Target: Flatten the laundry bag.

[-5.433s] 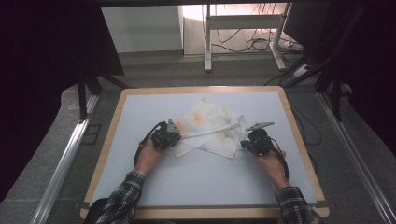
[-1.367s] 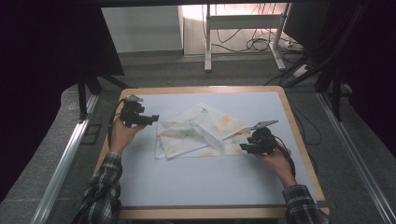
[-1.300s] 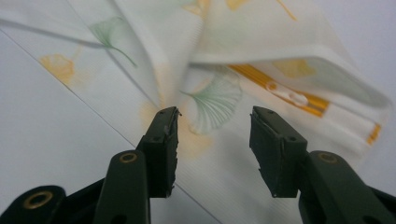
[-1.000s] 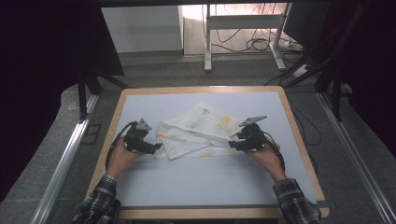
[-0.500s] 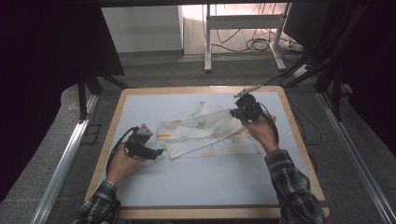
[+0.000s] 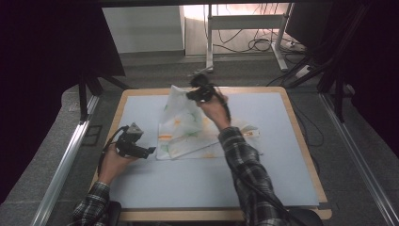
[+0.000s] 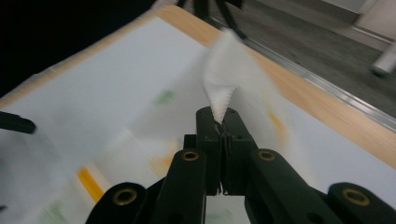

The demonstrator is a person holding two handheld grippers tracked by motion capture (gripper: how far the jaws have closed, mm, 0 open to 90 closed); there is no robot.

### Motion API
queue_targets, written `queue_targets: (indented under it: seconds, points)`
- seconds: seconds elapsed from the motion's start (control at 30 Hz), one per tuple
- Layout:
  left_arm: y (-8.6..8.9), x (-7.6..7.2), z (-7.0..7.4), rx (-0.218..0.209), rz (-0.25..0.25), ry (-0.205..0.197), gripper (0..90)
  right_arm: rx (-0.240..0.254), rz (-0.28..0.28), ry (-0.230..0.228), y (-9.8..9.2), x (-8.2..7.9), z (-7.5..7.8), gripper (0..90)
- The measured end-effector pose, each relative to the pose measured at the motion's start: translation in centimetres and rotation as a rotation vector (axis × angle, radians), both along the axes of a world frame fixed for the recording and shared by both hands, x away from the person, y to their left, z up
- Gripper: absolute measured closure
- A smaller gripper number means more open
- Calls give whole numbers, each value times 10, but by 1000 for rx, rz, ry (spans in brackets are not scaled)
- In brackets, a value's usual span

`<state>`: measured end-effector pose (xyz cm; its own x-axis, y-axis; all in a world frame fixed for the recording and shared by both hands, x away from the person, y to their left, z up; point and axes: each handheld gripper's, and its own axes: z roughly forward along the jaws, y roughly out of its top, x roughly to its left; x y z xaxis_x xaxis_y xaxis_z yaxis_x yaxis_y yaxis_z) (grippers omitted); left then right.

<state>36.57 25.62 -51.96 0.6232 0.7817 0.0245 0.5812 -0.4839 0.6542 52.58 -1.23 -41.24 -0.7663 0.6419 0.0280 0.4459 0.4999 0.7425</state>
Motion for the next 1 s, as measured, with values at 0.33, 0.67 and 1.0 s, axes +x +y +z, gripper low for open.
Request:
queue_targets:
  seconds: [0.33, 0.67, 1.0]
  points:
    - [40, -8, -4, -47, 71, -14, 136, -13, 165, -14, 96, -33, -11, 506]
    - [18, -7, -5, -36, 29, 1, 119, -70, 123, 49, -29, -59, -26, 478]
    - [-22, -7, -7, -64, -63, 28, 158, -104, 152, 122, -93, -94, -92, 476]
